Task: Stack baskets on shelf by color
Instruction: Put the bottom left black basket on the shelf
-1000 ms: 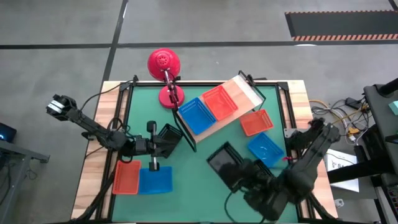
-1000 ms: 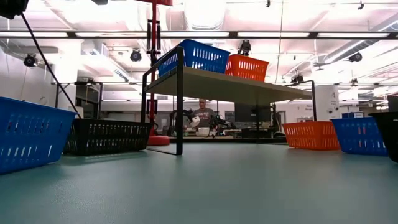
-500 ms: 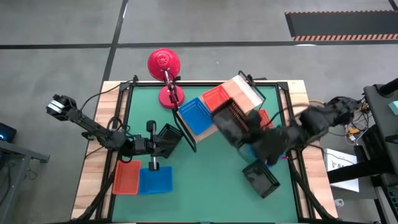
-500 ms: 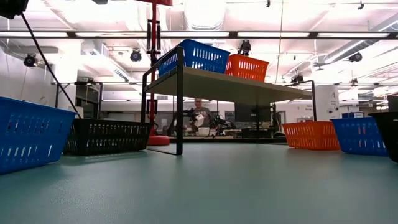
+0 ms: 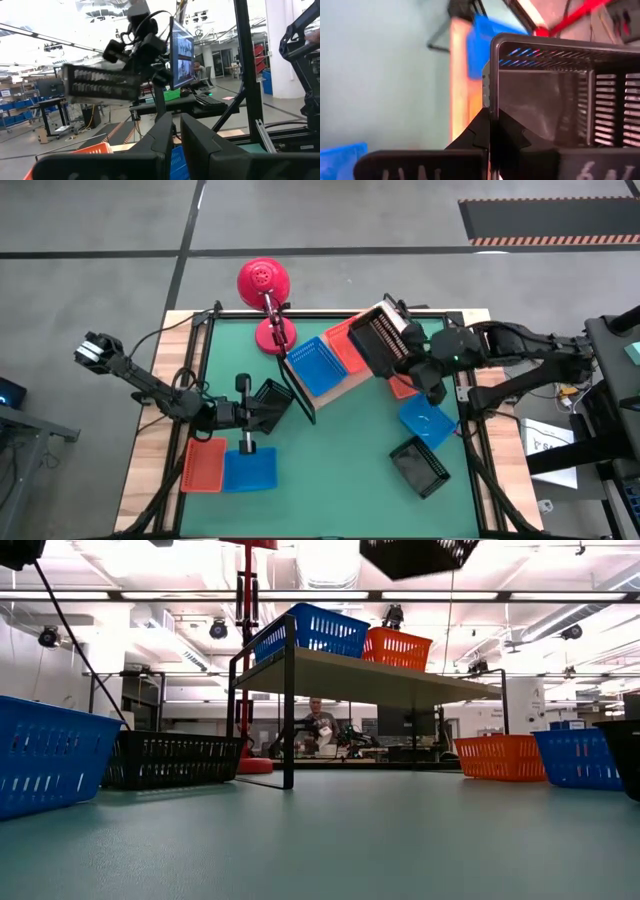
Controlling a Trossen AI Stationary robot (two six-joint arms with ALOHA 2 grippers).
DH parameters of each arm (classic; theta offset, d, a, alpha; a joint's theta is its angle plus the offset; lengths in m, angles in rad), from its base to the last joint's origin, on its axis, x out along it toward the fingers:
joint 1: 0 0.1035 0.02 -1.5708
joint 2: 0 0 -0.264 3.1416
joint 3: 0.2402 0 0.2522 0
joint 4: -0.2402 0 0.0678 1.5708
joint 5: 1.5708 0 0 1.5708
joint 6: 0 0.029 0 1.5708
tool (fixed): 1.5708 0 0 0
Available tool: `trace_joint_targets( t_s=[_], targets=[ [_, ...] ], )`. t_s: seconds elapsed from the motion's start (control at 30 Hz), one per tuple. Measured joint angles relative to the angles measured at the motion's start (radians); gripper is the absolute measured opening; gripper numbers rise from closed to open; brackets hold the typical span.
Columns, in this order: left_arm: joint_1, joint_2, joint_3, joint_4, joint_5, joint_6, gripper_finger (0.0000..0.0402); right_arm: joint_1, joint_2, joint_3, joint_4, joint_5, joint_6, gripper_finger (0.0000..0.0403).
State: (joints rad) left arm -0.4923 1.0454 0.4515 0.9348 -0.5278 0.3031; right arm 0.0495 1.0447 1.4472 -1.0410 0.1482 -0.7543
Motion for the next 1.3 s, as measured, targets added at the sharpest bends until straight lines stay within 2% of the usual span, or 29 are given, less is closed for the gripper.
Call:
trace_joint_targets(
  t_s=[0.13, 0.3, 0.47, 0.8, 0.97, 1.3],
  targets=[
    [0.000, 0.000, 0.000, 0.000, 0.000, 0.000, 0.0022, -0.106, -0.006, -0.029, -0.008, -0.009, -0.009, 0.0008],
    [0.000, 0.000, 0.000, 0.000, 0.000, 0.000, 0.0022, -0.238, 0.011, -0.042, -0.063, -0.095, -0.036, 0.0008],
    [0.000, 0.000, 0.000, 0.000, 0.000, 0.000, 0.0022, -0.343, 0.020, -0.055, -0.076, -0.112, -0.089, 0.0008],
    [0.000, 0.000, 0.000, 0.000, 0.000, 0.000, 0.0022, -0.548, 0.040, -0.056, -0.137, -0.264, -0.194, 0.0008],
    [0.000, 0.000, 0.000, 0.000, 0.000, 0.000, 0.0022, -0.587, 0.072, -0.056, -0.145, -0.288, -0.248, 0.0008],
    [0.000, 0.000, 0.000, 0.000, 0.000, 0.000, 0.0022, -0.587, 0.161, -0.056, -0.144, -0.279, -0.301, 0.0008]
  ],
)
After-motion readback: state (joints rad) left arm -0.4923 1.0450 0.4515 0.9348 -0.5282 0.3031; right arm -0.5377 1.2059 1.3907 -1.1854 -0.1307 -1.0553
